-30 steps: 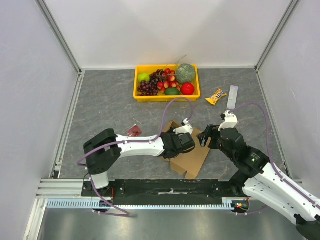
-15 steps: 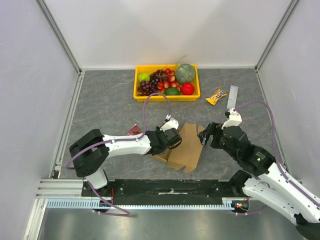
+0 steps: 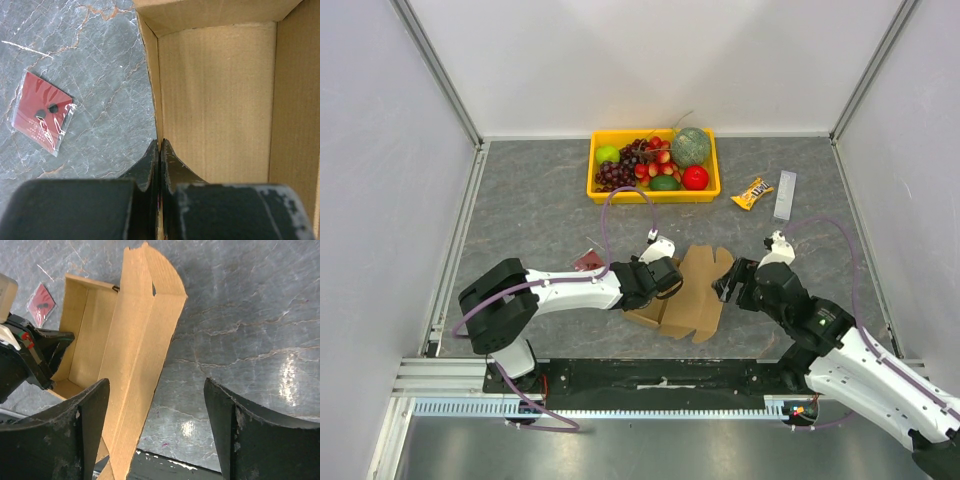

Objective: Fold the paper box

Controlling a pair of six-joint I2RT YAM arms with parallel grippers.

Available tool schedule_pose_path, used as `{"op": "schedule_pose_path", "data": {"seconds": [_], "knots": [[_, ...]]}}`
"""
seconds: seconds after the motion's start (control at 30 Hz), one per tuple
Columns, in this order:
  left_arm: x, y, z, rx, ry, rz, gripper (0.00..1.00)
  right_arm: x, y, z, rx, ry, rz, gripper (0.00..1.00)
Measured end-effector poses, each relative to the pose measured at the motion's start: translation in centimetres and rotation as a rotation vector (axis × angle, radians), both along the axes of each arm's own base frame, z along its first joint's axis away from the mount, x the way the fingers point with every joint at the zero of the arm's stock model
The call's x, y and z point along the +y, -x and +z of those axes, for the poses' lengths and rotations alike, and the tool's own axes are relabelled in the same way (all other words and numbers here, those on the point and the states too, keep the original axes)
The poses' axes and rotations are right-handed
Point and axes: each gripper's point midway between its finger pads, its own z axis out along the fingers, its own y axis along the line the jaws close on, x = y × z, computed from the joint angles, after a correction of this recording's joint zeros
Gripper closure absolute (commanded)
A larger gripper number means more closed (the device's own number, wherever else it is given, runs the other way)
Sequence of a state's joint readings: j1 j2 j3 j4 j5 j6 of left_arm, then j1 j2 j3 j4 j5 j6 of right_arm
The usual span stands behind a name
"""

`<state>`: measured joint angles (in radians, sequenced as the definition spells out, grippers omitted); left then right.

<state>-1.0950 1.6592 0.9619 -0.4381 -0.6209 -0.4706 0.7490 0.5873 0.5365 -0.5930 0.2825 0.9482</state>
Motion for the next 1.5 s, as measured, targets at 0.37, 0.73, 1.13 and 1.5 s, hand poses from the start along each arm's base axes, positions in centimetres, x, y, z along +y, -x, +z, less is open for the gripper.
{"op": "schedule_pose_path", "data": {"seconds": [0.37, 0.73, 1.13, 1.5], "knots": [[-0.1, 0.1, -0.1, 0.002, 0.012, 0.007, 0.97, 2.0, 0.2, -2.5, 0.048, -0.097, 0.022, 0.52], [-0.7, 0.5, -0.2, 0.029, 0.055, -0.003, 0.54, 3.3, 0.0, -1.9, 0.031, -0.180, 0.037, 0.84], [-2.5, 0.8, 7.8, -0.042, 0.332, -0.039, 0.33, 3.3, -0.2, -1.6, 0.010, -0.163, 0.052, 0.98], [7.3, -4.2, 9.0, -0.068, 0.418, 0.313, 0.05, 3.1, -0.8, 0.0, -0.031, -0.146, 0.054, 0.97]]}}
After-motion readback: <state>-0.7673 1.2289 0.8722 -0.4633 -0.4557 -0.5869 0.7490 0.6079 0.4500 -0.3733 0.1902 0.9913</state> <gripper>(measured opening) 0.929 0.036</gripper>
